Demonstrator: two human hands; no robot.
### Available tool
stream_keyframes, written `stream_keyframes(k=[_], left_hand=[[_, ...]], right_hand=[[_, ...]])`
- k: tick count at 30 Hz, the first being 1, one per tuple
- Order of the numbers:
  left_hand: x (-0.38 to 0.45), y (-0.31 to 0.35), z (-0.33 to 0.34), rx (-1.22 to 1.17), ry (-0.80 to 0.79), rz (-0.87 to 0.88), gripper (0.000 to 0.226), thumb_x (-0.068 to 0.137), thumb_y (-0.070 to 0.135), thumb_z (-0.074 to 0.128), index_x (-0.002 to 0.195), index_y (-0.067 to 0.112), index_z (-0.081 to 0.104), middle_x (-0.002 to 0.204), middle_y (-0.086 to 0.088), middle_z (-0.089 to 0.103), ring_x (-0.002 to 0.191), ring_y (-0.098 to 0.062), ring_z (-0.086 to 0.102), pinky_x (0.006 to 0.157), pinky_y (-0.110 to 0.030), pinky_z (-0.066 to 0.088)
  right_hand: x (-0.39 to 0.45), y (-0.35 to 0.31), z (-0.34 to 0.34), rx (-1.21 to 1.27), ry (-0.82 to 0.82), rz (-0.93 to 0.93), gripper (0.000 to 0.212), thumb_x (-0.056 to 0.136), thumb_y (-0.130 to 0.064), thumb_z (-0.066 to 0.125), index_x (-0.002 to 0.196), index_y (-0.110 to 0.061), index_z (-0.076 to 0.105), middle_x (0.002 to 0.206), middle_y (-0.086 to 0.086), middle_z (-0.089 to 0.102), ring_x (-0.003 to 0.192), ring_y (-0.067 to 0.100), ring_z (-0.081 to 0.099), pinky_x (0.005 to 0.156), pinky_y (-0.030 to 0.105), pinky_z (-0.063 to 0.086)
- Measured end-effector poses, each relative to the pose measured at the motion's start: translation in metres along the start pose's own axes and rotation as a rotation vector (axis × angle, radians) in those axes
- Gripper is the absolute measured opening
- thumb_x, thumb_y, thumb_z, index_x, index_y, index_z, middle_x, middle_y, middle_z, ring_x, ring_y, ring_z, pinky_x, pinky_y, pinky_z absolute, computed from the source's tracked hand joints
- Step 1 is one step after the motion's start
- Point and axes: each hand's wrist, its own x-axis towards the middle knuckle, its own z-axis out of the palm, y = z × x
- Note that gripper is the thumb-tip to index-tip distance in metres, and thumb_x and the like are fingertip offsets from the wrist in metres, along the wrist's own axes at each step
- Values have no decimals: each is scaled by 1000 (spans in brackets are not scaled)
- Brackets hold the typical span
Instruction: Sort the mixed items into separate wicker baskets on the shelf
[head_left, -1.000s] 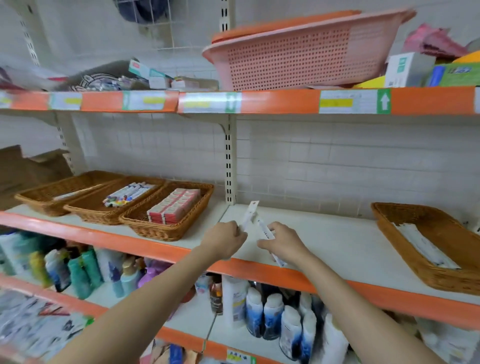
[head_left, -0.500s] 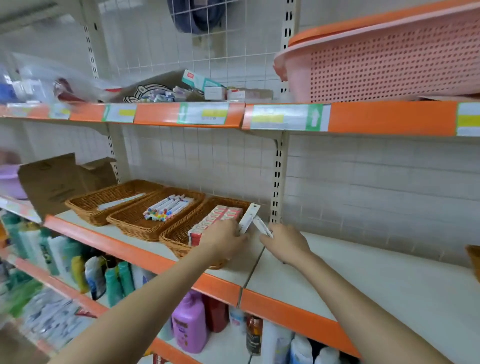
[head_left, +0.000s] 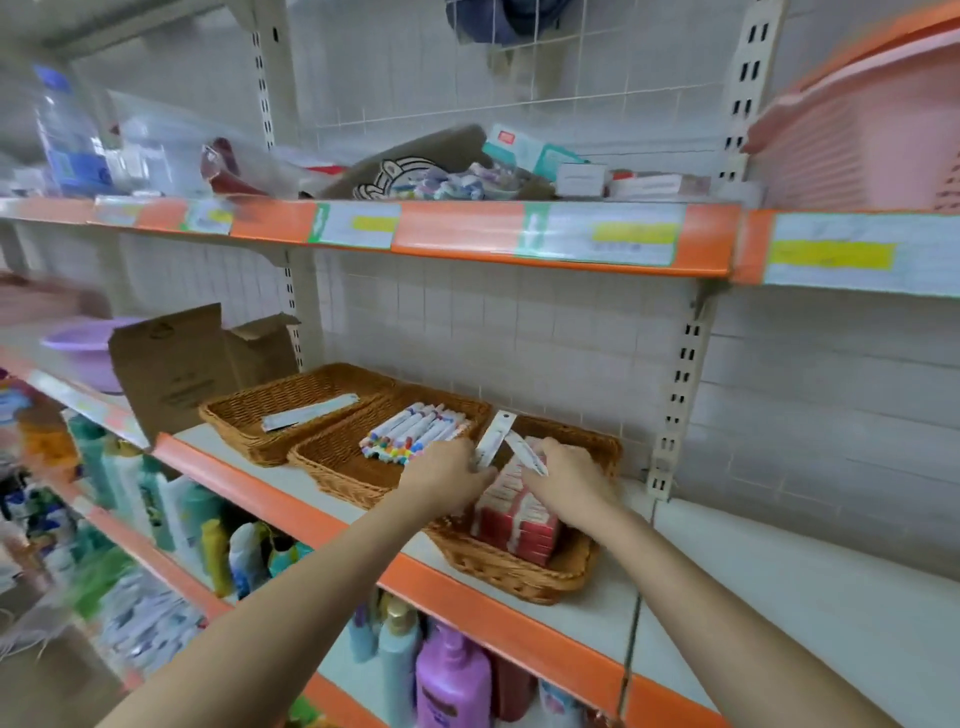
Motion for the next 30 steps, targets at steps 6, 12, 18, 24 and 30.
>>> stream_keyframes(k=[6, 12, 18, 24, 30], left_hand=[[24, -82, -26, 90, -5, 39, 40, 94, 51, 46, 97, 12, 52, 95, -10, 61, 88, -26, 58, 69, -33, 44], [43, -150, -44, 96, -9, 67, 39, 94, 49, 49, 94, 12, 57, 89, -7, 62, 83, -26, 61, 63, -32, 45], [65, -196, -48, 14, -13, 69, 41, 93, 50, 49, 72, 16, 45, 70, -3, 53, 68, -24, 56, 57, -30, 40], [102, -227, -65, 33, 21, 81, 40, 96, 44, 48, 72, 13, 44, 66, -4, 47, 64, -21, 48, 54, -31, 34], [145, -262, -85, 98, 60, 31, 41, 93, 47, 48, 71, 13, 52, 70, -4, 57, 67, -24, 57, 56, -30, 41]], right_hand=[[30, -67, 47, -59, 6, 5, 41, 94, -39, 47, 131, -23, 46, 106, 9, 65, 92, 28, 63, 62, 31, 41], [51, -125, 82, -65, 20, 43, 32, 95, -44, 48, 114, -20, 54, 92, 3, 61, 91, 27, 61, 63, 31, 40], [80, -158, 104, -41, -11, 46, 33, 95, -39, 49, 117, -15, 52, 83, 3, 57, 74, 23, 54, 53, 29, 33], [129, -180, 123, -7, -41, 24, 37, 94, -37, 50, 125, -15, 49, 89, 6, 59, 84, 27, 60, 62, 29, 38], [177, -197, 136, 4, -39, -21, 40, 93, -34, 50, 130, -18, 48, 110, 8, 61, 89, 24, 59, 67, 31, 42]])
